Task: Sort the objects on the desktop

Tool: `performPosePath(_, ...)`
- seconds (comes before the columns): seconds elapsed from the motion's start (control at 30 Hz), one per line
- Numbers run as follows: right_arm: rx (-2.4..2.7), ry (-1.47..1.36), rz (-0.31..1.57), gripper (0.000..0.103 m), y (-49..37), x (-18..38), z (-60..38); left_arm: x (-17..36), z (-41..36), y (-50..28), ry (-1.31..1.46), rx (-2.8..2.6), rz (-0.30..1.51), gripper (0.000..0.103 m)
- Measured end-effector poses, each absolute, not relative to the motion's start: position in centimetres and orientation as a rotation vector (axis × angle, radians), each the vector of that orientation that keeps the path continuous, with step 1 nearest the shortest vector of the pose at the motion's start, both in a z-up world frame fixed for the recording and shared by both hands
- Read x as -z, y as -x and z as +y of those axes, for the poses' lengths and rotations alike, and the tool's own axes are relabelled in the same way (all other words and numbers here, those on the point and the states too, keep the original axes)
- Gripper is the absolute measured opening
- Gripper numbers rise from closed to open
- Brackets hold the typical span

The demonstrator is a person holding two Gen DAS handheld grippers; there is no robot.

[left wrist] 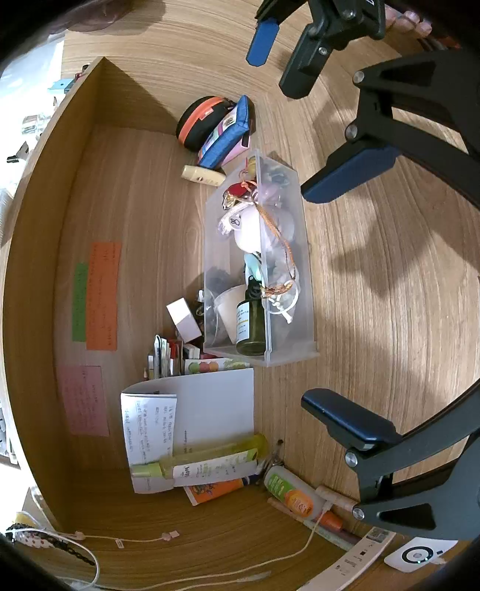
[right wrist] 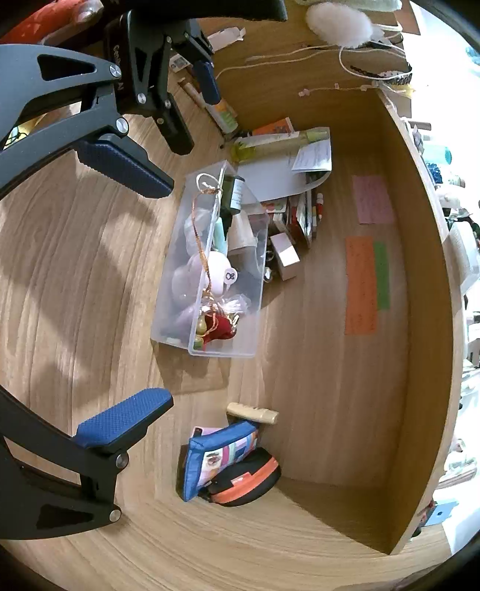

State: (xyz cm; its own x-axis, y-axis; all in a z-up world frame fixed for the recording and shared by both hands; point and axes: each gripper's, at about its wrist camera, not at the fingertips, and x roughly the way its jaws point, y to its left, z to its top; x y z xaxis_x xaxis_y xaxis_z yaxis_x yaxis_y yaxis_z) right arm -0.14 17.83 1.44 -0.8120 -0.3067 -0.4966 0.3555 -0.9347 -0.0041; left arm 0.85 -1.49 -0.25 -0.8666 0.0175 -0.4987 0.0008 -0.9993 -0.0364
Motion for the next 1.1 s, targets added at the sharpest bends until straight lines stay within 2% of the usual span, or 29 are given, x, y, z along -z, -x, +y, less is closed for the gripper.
performPosePath(1.1,2.661,-0.785,0.098,0.103,1.4,-0.4,17.8,0.9,-1.4,-0.2,0.845,-3.011,-0.061,0.102)
